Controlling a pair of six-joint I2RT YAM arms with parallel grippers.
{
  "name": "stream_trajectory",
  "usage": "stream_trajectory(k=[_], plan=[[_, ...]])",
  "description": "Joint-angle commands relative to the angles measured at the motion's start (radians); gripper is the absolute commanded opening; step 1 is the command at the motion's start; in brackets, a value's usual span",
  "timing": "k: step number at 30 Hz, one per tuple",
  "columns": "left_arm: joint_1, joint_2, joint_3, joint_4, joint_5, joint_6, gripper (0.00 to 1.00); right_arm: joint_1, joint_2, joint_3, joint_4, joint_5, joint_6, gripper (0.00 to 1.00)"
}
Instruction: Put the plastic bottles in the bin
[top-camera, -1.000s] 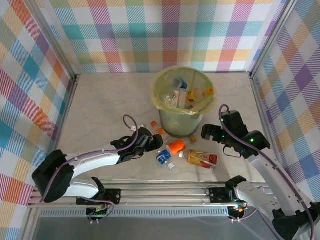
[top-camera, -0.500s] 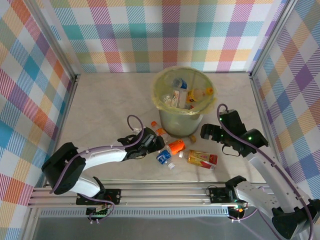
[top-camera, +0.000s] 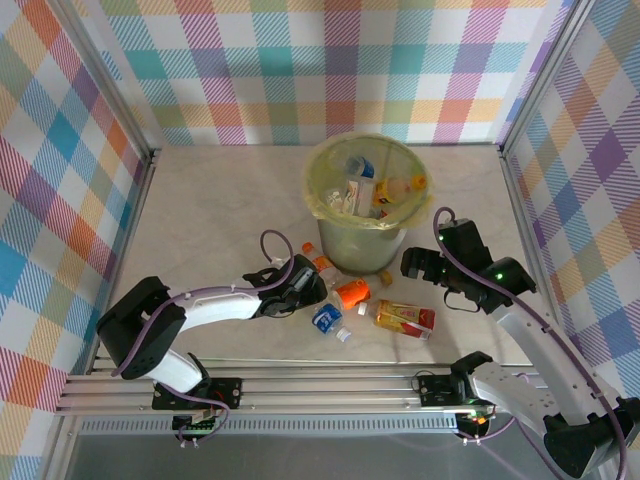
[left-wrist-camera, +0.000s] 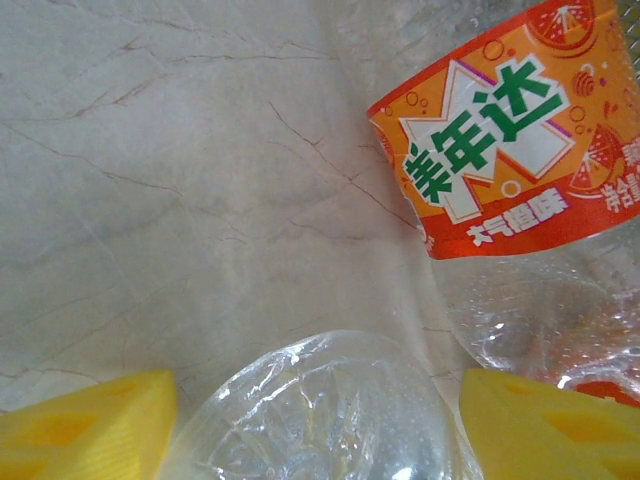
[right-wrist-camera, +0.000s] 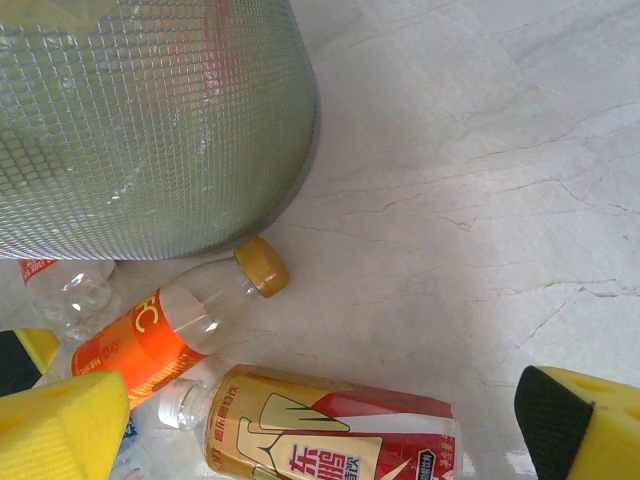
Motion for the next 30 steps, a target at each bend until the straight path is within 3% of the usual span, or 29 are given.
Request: stream_trajectory(k=[1,7,17,22,30], plan=[[0.008,-0.001,0.027,-0.036,-0.021,-0.001,0.68,0.006,-0.004,0.002,0.019,0.008,-0.005,1.00],[0.020,-0.043,0.035,-0.086,-0.081,0.010,0.54,0.006,0.002,0.008,0.023,0.014,-0.004,1.00],[0.059,-0.188,0.091,-0.320,-0.279,0.112,0.52,0.005,0.006,0.023,0.030,0.026,-0.008,1.00],[0.091,-0.303,0.153,-0.451,-0.437,0.212,0.51,0.005,-0.005,0.030,0.040,0.031,-0.004,1.00],[0.149,-0.451,0.315,-0.474,-0.636,0.438,0.51,0.005,-0.045,0.030,0.052,0.066,0.013,1.00]])
